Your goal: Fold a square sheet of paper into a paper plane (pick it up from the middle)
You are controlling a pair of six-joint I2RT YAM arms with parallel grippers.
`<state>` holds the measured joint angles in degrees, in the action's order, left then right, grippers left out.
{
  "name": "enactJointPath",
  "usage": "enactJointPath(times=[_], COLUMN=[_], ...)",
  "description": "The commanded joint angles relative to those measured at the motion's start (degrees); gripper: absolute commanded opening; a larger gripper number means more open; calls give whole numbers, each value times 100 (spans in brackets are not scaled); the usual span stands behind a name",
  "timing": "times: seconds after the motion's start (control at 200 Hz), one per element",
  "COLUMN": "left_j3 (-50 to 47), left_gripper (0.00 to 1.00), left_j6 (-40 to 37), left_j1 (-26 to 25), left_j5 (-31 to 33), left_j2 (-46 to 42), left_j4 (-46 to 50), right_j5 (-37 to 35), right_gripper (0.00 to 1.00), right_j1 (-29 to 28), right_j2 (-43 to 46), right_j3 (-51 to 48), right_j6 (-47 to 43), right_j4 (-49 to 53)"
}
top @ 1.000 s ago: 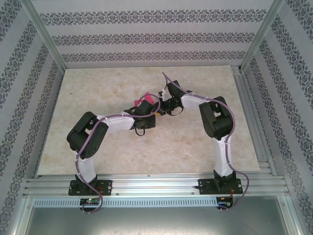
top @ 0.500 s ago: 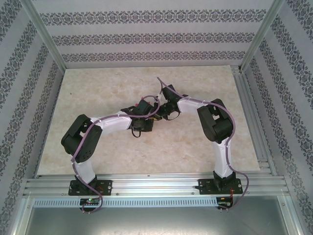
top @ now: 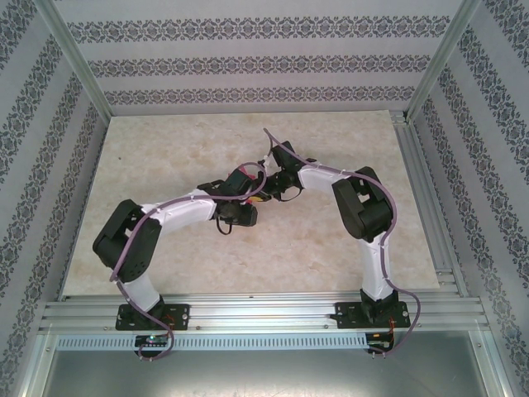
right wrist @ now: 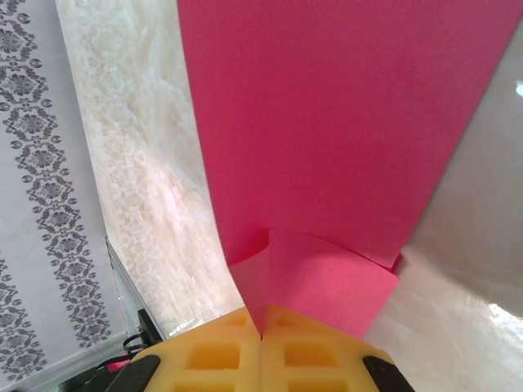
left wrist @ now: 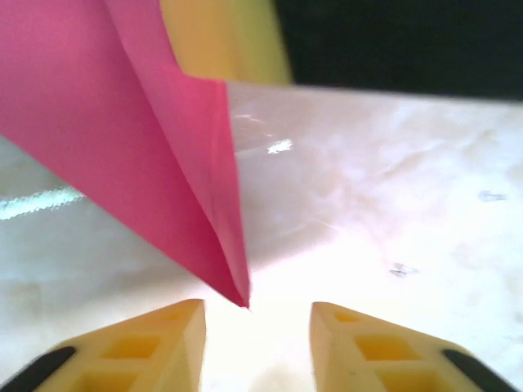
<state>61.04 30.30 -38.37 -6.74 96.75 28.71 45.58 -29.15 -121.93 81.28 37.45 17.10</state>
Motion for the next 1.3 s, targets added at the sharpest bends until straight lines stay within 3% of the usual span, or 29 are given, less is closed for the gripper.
enactJointPath(times=[0.0, 0.245, 0.365, 0.629, 0.874, 1.294], left_j3=[-177, -673, -868, -501, -334, -375], left_gripper=[41, 21, 17, 14, 15, 16], left_j6=[107, 952, 1378, 1425, 1281, 1140], left_j1=[54, 538, 989, 1199, 1198, 1191], left_j5=[-238, 544, 235, -217, -237, -851], left_j2=[-605, -949, -761, 39, 88, 230], left_j4=[-465, -476, -869, -1265, -1204, -1550], right_j5=[149, 293, 311, -12, 70, 181], right_gripper=[5, 5, 5, 5, 5, 5], right_j1=[65, 76, 76, 119, 251, 291], right_j2=[-204, -435, -541, -435, -650, -897], right_j3=[210, 510, 723, 665, 694, 767], right_j6=[-198, -418, -589, -805, -740, -605], right_j4=[39, 319, 580, 827, 601, 390])
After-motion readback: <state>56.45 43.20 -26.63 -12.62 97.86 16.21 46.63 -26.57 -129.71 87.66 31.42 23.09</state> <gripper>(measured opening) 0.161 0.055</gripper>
